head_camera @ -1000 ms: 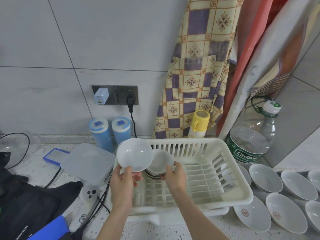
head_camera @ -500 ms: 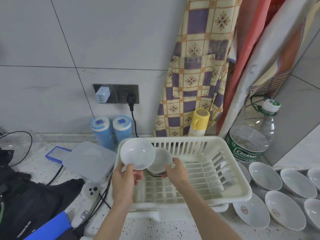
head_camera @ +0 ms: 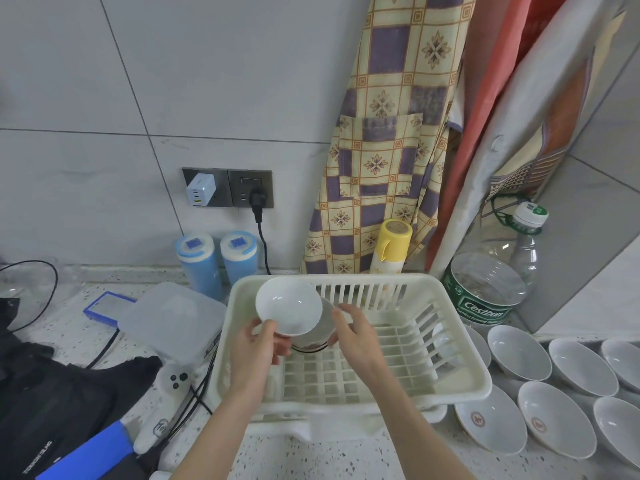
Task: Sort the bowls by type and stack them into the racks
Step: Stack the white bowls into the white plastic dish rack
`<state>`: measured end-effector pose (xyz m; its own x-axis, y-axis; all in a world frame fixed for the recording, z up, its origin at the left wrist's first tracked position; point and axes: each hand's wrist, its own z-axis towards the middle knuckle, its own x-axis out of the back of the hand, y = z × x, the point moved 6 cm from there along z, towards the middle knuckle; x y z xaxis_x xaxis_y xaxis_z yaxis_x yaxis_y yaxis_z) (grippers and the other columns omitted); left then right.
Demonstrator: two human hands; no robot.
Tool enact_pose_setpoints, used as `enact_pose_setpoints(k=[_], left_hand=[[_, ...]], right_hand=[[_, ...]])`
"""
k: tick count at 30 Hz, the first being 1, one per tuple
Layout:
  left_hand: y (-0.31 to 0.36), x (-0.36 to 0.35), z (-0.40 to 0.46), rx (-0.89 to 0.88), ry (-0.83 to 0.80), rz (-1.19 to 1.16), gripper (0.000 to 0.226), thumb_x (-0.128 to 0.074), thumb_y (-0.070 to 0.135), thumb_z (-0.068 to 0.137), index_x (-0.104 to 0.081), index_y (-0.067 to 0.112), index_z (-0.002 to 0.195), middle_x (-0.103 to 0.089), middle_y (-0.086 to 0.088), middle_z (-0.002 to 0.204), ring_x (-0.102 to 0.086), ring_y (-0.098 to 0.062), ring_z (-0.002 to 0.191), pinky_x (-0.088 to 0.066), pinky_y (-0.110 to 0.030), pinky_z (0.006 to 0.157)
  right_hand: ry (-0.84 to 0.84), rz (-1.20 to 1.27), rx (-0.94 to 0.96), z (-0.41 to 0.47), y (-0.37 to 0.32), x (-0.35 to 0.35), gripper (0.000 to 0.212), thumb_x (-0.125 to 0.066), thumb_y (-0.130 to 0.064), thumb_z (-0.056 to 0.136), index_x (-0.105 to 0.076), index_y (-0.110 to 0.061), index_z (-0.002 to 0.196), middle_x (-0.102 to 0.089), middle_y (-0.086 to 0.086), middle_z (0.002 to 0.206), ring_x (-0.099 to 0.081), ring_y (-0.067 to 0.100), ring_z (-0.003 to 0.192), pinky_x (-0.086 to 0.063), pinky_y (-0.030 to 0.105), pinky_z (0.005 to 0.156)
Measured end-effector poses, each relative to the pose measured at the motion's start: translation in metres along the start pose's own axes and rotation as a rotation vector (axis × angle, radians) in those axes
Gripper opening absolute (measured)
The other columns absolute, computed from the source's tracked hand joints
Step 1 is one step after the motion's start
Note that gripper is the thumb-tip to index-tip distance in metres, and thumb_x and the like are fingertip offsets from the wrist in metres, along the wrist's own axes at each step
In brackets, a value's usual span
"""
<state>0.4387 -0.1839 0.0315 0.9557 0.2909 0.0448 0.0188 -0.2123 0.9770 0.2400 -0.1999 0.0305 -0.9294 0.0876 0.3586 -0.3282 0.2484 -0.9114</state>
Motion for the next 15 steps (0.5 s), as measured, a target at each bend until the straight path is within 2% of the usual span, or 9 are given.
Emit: enact_pose_setpoints(k=[3, 5, 7, 9, 12, 13, 15], left_hand=[[0.002, -0.013, 0.004, 0.008, -0.020, 0.016, 0.019, -0.051, 0.013, 0.089, -0.067, 0.009, 0.099, -0.073, -0.010, 0.062, -0.063, -0.009, 0.045, -0.046, -0.017, 0.040], [0.001, -0.020, 0.007, 0.041, -0.045, 0.026, 0.020, -0.051, 0.013, 0.089, -0.066, 0.007, 0.101, -0.073, -0.012, 0.064, -0.063, -0.012, 0.045, -0.045, -0.019, 0.039], [-0.002, -0.025, 0.009, 0.069, -0.070, 0.043, 0.021, -0.051, 0.013, 0.088, -0.064, 0.008, 0.104, -0.074, -0.013, 0.065, -0.062, -0.014, 0.044, -0.042, -0.021, 0.040], [-0.006, -0.031, 0.008, 0.078, -0.102, 0.059, 0.021, -0.050, 0.015, 0.089, -0.062, 0.012, 0.107, -0.075, -0.011, 0.067, -0.060, -0.016, 0.043, -0.038, -0.023, 0.040], [-0.010, -0.034, 0.006, 0.012, -0.115, 0.102, 0.022, -0.051, 0.022, 0.094, -0.049, 0.032, 0.113, -0.075, -0.004, 0.074, -0.060, -0.016, 0.040, -0.038, -0.021, 0.036], [-0.010, -0.034, 0.007, -0.016, -0.108, 0.130, 0.026, -0.052, 0.025, 0.095, -0.044, 0.037, 0.116, -0.075, -0.003, 0.077, -0.061, -0.018, 0.040, -0.041, -0.020, 0.036], [-0.011, -0.033, 0.010, -0.061, -0.093, 0.199, 0.030, -0.054, 0.030, 0.096, -0.047, 0.033, 0.125, -0.074, -0.003, 0.081, -0.062, -0.018, 0.044, -0.046, -0.022, 0.039]], right_hand=[[-0.062, 0.073, -0.021, 0.000, -0.006, -0.004, 0.034, -0.049, -0.040, 0.097, -0.057, -0.021, 0.124, -0.070, -0.006, 0.069, -0.058, 0.001, 0.062, -0.042, 0.020, 0.061], [-0.063, 0.037, -0.024, 0.005, -0.008, -0.003, 0.029, -0.052, -0.028, 0.094, -0.058, -0.019, 0.121, -0.068, -0.008, 0.068, -0.051, 0.000, 0.049, -0.041, 0.015, 0.051], [-0.064, -0.011, -0.037, 0.009, -0.010, -0.001, 0.031, -0.050, -0.016, 0.090, -0.060, -0.014, 0.119, -0.071, 0.000, 0.074, -0.046, 0.004, 0.044, -0.037, 0.015, 0.042], [-0.043, -0.059, -0.045, 0.013, -0.010, 0.001, 0.034, -0.048, -0.012, 0.089, -0.060, -0.012, 0.120, -0.072, 0.009, 0.086, -0.053, 0.007, 0.054, -0.037, 0.015, 0.043], [-0.001, -0.090, -0.055, 0.017, -0.008, 0.001, 0.036, -0.049, -0.013, 0.090, -0.059, -0.009, 0.124, -0.070, 0.011, 0.098, -0.066, 0.019, 0.078, -0.047, 0.024, 0.056], [0.003, -0.091, -0.059, 0.018, -0.006, 0.000, 0.036, -0.049, -0.013, 0.090, -0.059, -0.008, 0.124, -0.069, 0.012, 0.099, -0.067, 0.021, 0.081, -0.049, 0.027, 0.059], [0.007, -0.110, -0.067, 0.020, -0.004, -0.002, 0.035, -0.049, -0.013, 0.090, -0.059, -0.008, 0.123, -0.071, 0.013, 0.097, -0.064, 0.021, 0.076, -0.047, 0.026, 0.057]])
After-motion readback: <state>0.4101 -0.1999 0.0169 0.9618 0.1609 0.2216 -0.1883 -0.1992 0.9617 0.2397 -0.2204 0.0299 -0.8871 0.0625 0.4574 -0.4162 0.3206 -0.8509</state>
